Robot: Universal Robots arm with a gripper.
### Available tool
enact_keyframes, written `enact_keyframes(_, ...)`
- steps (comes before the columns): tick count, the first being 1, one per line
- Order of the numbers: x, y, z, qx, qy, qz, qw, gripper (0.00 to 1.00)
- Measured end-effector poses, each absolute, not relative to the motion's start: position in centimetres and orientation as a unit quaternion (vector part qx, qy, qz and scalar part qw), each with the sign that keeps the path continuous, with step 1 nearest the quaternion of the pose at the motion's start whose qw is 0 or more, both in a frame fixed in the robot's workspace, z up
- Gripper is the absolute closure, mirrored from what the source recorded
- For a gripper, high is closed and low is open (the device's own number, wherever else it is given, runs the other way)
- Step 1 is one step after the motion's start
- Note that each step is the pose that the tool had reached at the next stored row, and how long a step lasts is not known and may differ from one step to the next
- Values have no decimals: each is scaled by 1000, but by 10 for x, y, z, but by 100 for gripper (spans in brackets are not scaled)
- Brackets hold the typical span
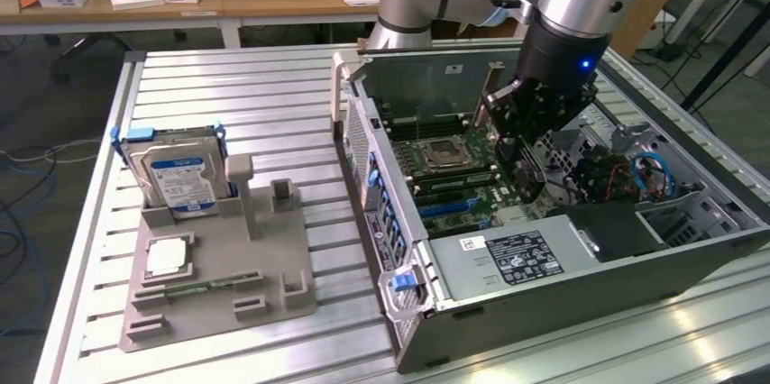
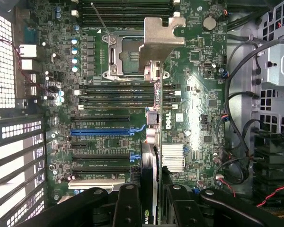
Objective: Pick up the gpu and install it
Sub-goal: 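Insert the gpu into the slot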
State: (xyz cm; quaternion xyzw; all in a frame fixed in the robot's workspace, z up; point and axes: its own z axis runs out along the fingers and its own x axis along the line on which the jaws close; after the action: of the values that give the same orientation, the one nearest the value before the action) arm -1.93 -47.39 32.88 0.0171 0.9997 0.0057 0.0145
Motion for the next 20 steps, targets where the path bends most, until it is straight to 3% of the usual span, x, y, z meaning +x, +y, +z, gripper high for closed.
enact_keyframes(20,-20,-474,329,-143,990,1,13,73)
